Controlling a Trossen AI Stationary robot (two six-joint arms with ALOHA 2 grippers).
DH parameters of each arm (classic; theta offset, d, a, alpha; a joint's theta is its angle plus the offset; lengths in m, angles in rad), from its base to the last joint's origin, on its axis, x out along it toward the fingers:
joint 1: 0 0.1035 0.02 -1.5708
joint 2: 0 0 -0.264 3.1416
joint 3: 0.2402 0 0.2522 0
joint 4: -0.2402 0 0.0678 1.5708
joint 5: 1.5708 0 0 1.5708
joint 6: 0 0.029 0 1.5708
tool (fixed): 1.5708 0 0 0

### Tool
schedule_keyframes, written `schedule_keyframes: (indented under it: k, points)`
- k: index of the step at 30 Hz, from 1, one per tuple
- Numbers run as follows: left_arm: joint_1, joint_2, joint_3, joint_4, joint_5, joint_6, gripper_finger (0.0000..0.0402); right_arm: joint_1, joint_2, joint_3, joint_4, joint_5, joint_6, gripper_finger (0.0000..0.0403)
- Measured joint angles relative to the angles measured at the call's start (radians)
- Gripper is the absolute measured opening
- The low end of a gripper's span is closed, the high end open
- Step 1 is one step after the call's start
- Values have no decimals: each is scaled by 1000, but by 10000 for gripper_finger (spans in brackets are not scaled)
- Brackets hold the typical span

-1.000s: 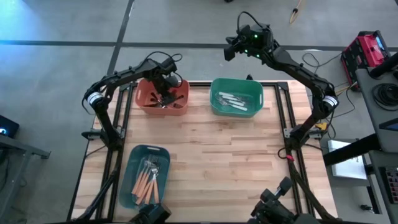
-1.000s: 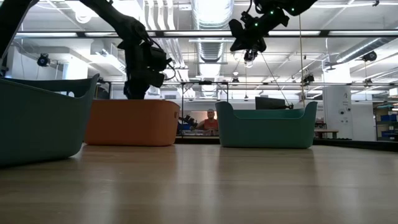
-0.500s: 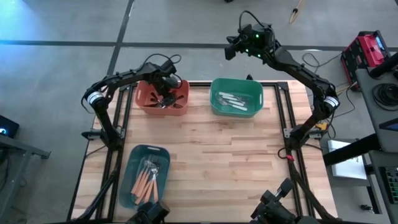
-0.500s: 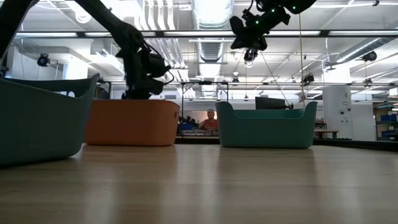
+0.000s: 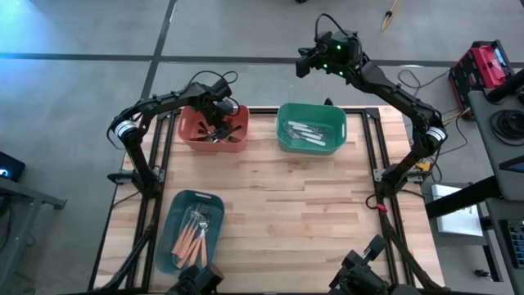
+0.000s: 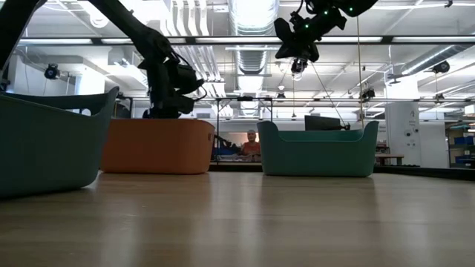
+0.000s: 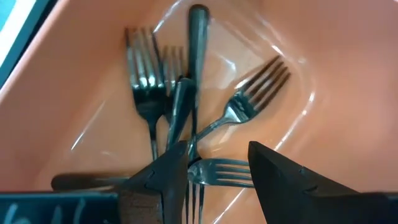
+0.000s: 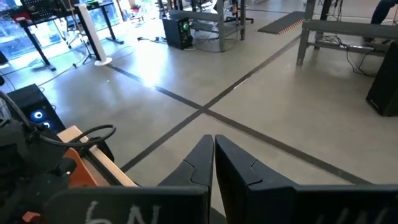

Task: Sort silverware by color (type)
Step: Adjust the white forks in the green bin

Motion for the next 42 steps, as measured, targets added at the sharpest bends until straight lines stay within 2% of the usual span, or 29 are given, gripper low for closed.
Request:
schedule_keyframes:
  k: [9,17,24,30,34,40,42]
  points:
    - [0,2,-1,34,-23,-326,151,0,1,0,0,0,31,9]
    - [0,3,-35,57,-120,-436,151,0,2,0,0,0,40,9]
    - [-2,2,-15,34,-93,-548,151,2,2,0,0,0,50,9]
    - [-10,-12,44,26,-69,-542,151,2,2,0,0,0,56,9]
    - [-11,-70,81,23,-62,-450,151,2,2,0,0,0,67,9]
    - [-10,-184,61,-8,81,-291,151,4,16,0,-1,-8,66,9]
    - [-14,-227,36,-8,121,-280,151,8,23,0,-5,-21,66,9]
